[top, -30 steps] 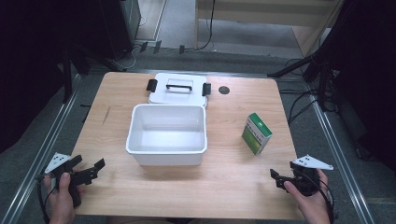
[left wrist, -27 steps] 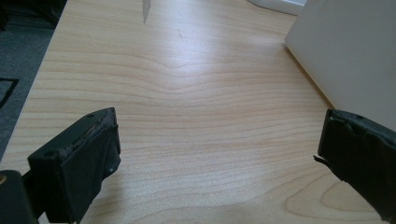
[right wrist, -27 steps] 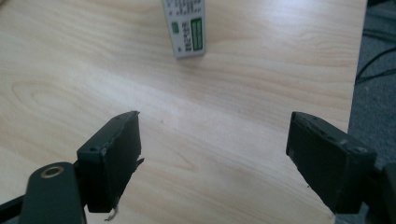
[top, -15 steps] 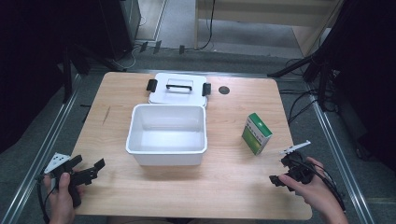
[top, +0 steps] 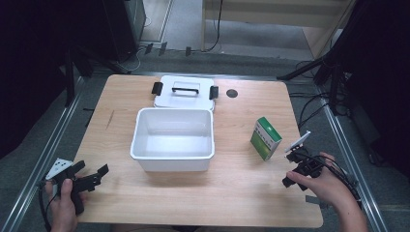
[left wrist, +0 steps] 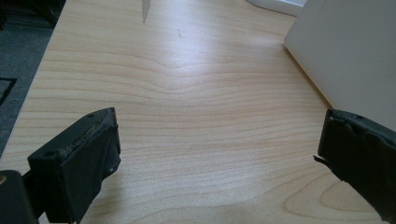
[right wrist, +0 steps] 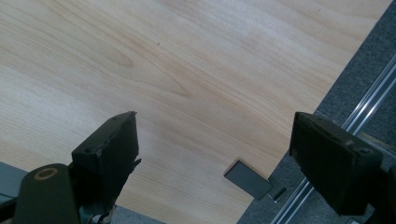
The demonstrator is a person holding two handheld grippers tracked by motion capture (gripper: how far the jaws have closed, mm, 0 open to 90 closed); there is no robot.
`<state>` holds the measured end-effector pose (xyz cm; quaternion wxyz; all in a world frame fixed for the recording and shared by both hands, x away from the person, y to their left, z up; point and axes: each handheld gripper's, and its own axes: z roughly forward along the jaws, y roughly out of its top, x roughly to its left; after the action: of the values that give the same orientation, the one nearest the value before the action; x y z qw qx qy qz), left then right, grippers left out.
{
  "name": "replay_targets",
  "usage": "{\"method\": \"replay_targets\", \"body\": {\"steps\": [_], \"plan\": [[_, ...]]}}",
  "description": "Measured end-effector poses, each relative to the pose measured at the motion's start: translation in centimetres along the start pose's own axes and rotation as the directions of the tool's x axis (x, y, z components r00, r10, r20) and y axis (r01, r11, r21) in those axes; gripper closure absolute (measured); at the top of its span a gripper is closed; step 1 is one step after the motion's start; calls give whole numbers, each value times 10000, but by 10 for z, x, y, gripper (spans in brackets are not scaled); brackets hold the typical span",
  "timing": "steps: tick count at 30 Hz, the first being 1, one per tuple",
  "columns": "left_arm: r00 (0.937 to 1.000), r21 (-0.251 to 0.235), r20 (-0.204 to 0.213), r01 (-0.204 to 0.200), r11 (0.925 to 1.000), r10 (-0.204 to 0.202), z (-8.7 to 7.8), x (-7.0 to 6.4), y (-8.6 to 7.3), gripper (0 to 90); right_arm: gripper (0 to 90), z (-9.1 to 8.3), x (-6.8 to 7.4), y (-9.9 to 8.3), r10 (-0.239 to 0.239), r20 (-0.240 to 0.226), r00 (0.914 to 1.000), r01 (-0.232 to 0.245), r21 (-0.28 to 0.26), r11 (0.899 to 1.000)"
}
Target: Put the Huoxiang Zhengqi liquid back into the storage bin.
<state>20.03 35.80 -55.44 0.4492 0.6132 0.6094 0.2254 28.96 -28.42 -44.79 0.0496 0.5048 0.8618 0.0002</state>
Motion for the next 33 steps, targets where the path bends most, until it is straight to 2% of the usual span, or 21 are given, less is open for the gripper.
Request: {"method": "replay_targets", "body": {"steps": [6, 23, 33], "plan": [[10000, 3, -8, 4, 10000, -4, 0, 0, 0, 0, 161, -11, 1, 8, -68, 65, 10000, 69, -108, 9999], [10000, 2, -4, 57, 10000, -57, 0, 0, 0, 0, 148, -30, 0, 25, 152, 106, 9998, -149, -318, 9994], [10000, -11, -2, 51, 10000, -51, 0, 1, 0, 0, 142, -39, -3, 39, 482, -60, 9988, -484, -482, 9977]]}}
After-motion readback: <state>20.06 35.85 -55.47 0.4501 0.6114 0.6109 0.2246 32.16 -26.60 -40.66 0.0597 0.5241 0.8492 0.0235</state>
